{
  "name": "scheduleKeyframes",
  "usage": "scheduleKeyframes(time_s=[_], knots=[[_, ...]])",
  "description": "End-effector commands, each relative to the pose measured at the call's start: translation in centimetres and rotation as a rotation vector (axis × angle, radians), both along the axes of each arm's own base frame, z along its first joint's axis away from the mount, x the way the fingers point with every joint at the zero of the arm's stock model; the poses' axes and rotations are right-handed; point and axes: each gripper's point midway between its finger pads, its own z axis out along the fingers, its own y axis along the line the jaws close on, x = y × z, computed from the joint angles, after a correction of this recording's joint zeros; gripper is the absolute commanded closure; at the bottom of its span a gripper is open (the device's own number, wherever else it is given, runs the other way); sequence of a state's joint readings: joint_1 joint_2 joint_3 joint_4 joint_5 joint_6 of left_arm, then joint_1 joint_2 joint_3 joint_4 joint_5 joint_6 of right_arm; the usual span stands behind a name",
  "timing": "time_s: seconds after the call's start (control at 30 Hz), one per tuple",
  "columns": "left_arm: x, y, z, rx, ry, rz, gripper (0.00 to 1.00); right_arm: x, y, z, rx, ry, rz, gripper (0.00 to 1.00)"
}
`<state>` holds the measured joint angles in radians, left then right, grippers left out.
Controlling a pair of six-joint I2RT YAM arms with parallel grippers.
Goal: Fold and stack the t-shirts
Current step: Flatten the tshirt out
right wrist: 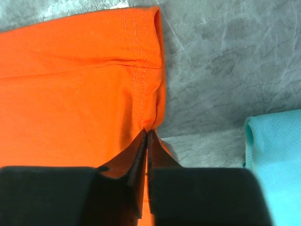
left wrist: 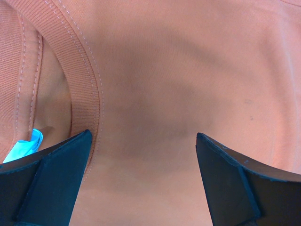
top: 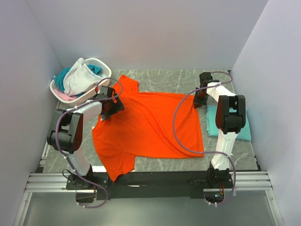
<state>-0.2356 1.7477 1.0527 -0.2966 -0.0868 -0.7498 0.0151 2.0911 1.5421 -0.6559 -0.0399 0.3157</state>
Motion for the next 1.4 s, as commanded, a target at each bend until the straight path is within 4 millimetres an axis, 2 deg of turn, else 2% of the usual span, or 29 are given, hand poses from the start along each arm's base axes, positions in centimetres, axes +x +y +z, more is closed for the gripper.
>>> scheduleKeyframes(time_s=[0.0,0.23,0.53,0.87,0.9,0.93,1.07,1.23,1.33,1.37], knots=[[-0.1,0.3,-0.7,0.021,0.02,0.014,0.01,0.2,-0.4,2.1,-0.011,-0.055,-0.014,0.99],[-0.1,0.3,-0.9,0.023,0.028,0.012,0.0,0.3,-0.7,2.3,-0.031,-0.053,-0.027,1.0],[-0.1,0.5,-1.2,0.035,0.036,0.021,0.01,2.0,-2.5,4.9,-0.115,-0.121,-0.066,1.0],[-0.2,0.8,-1.4,0.048,0.042,0.028,0.0,3.3,-2.6,4.9,-0.113,-0.126,-0.058,1.0],[-0.3,0.8,-1.4,0.05,0.043,0.027,0.01,3.3,-3.8,4.7,-0.111,-0.117,-0.082,1.0],[-0.3,0.8,-1.5,0.05,0.047,0.026,0.01,3.3,-3.7,4.5,-0.105,-0.113,-0.074,1.0],[-0.3,0.8,-1.5,0.05,0.048,0.028,0.01,3.0,-3.1,3.6,-0.074,-0.095,-0.046,0.93],[-0.2,0.8,-1.3,0.048,0.043,0.024,0.01,3.5,-2.3,3.5,-0.028,-0.107,-0.008,0.89],[0.0,0.5,-0.8,0.036,0.027,0.015,0.01,3.3,-2.3,3.4,-0.031,-0.096,-0.003,0.77],[0.1,0.4,-0.5,0.032,0.019,0.012,0.01,3.2,-2.3,3.6,-0.032,-0.099,-0.005,0.66]])
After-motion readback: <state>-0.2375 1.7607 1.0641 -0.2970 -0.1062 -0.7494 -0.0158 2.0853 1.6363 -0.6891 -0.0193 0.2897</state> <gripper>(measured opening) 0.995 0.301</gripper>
